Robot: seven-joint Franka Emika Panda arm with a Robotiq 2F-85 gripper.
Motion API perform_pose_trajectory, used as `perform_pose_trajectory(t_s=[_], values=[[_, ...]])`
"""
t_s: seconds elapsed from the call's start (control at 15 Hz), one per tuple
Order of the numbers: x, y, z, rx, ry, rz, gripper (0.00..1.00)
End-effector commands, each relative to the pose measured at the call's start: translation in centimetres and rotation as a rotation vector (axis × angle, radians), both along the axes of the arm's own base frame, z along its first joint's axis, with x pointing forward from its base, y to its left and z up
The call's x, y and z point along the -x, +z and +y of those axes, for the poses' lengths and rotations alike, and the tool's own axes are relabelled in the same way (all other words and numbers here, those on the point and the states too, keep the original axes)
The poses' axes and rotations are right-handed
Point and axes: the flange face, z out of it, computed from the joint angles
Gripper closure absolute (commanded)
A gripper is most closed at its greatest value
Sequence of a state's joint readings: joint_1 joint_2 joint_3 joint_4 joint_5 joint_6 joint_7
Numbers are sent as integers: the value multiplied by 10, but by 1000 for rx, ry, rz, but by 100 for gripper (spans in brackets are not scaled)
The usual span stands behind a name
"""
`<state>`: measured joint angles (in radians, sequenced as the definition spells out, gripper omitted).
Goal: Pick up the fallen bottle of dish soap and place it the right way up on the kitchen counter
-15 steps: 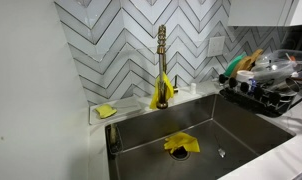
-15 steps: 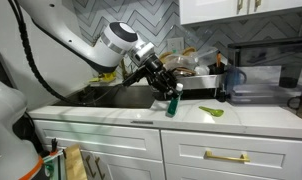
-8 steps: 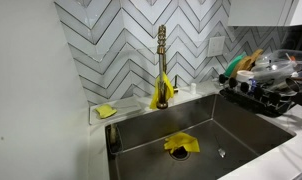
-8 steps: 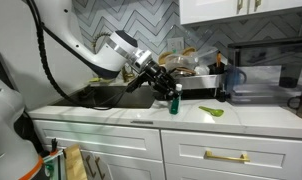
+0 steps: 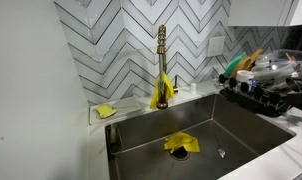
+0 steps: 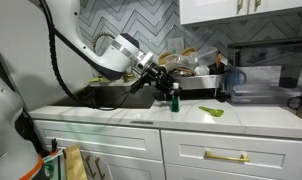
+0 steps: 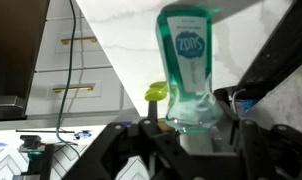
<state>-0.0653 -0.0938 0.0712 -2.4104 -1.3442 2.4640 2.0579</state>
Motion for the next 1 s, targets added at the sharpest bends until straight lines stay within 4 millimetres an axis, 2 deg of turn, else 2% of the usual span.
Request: perform_pose_trajectory(t_s=[0.0, 0.07, 0.33, 0.67, 0.87, 0.93], values=[[-2, 7, -8, -49, 34, 22, 7], [-1, 11, -13, -61, 39, 31, 0], [5, 40, -41, -132, 73, 68, 0], [12, 88, -79, -205, 74, 69, 0], [19, 115, -95, -312, 82, 70, 0], [23, 114, -101, -382, 95, 86, 0]])
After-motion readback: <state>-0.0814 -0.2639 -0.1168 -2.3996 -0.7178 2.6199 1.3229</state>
